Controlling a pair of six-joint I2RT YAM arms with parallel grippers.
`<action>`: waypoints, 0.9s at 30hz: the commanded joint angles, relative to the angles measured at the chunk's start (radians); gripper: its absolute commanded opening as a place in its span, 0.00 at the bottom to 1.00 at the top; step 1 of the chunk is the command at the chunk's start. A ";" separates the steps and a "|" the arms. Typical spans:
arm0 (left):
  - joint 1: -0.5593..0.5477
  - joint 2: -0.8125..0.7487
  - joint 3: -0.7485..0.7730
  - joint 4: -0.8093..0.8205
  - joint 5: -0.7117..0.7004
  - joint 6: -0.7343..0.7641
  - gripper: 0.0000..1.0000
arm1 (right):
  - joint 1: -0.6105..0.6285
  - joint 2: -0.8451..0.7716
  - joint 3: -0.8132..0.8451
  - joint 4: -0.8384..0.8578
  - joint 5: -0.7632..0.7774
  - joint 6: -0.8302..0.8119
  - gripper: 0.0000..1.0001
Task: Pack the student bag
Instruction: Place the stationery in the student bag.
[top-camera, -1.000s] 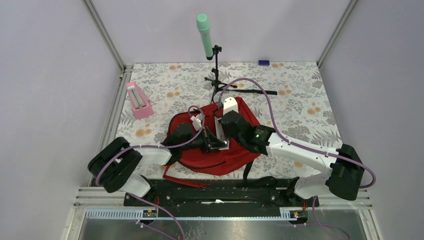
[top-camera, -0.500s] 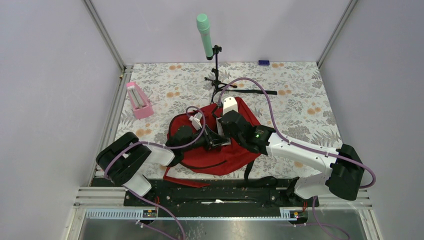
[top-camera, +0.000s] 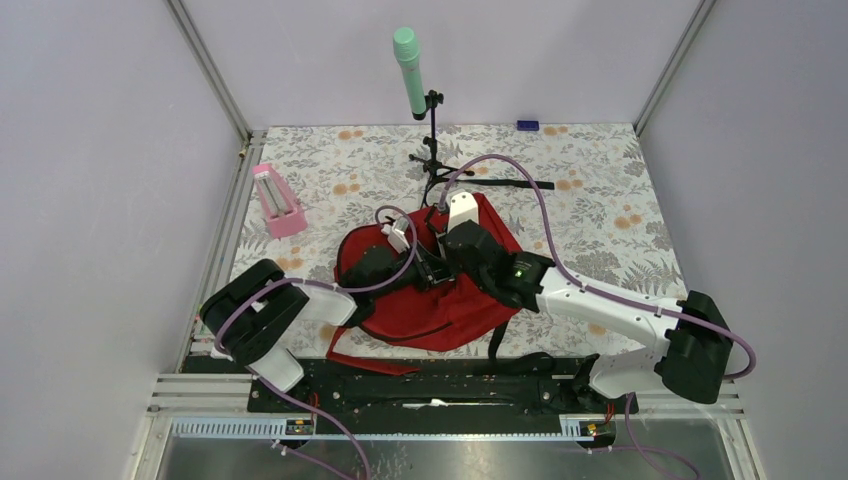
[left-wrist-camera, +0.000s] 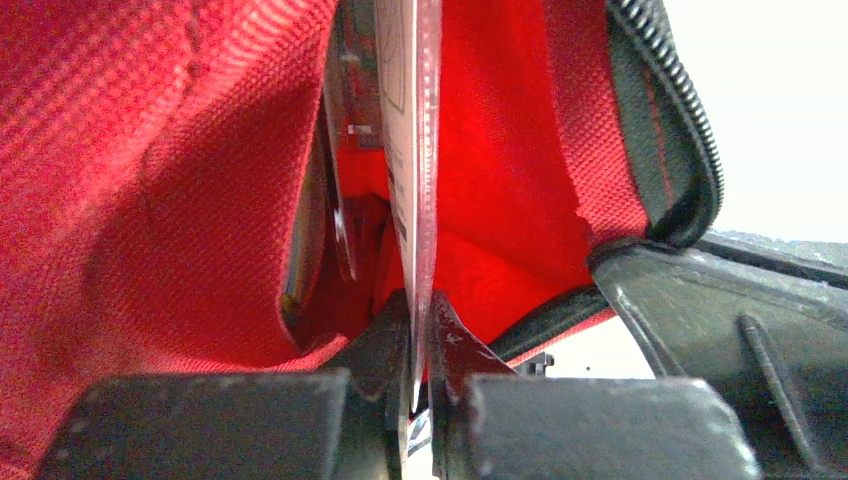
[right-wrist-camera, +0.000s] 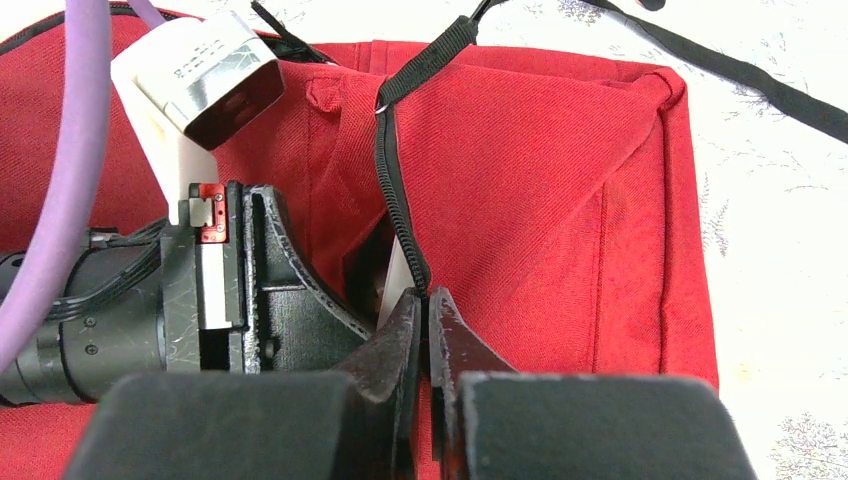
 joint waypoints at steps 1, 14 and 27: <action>0.013 0.009 0.081 0.098 -0.081 0.044 0.00 | 0.025 -0.061 -0.005 0.032 -0.016 -0.019 0.00; 0.007 -0.104 0.041 -0.113 0.009 0.157 0.54 | 0.025 -0.089 -0.008 0.023 0.084 -0.059 0.00; 0.006 -0.214 0.105 -0.441 -0.067 0.332 0.40 | 0.025 -0.103 -0.022 0.012 0.079 -0.029 0.00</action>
